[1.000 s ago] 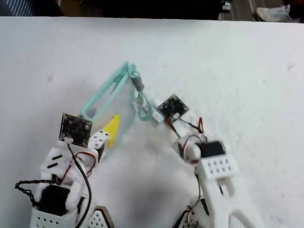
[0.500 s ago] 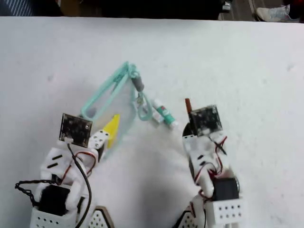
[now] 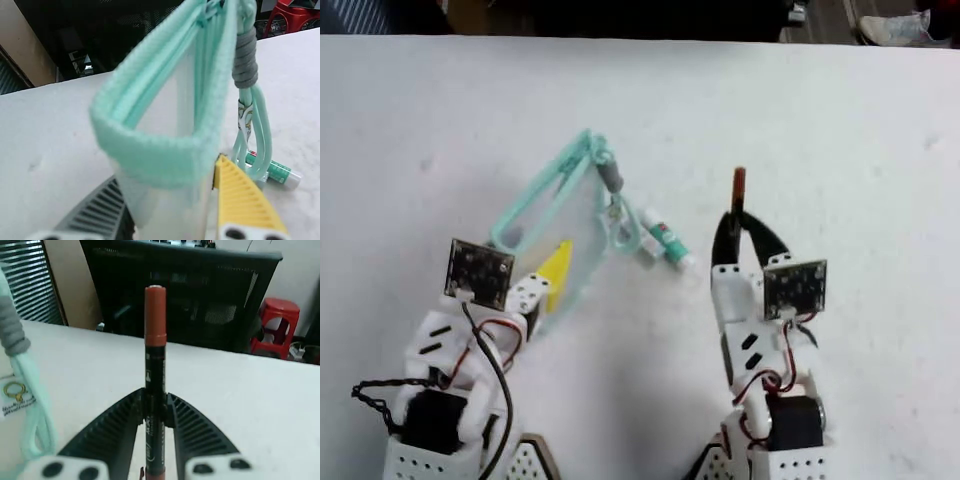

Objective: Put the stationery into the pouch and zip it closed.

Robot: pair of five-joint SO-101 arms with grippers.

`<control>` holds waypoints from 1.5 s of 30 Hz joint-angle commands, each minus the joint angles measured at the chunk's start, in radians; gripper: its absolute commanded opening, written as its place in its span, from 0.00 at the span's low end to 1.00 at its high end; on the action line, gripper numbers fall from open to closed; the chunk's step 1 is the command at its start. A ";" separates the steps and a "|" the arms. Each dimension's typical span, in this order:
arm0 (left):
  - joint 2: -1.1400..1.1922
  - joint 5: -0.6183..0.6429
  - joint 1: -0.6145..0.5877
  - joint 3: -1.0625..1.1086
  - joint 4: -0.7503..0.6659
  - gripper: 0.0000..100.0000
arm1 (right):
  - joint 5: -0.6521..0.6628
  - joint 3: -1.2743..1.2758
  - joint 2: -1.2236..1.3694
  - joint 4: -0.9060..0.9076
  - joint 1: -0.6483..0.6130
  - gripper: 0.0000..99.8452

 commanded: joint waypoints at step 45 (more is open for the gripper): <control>-0.012 0.000 0.053 0.020 -0.046 0.23 | -0.172 -0.945 0.881 -0.193 -0.591 0.02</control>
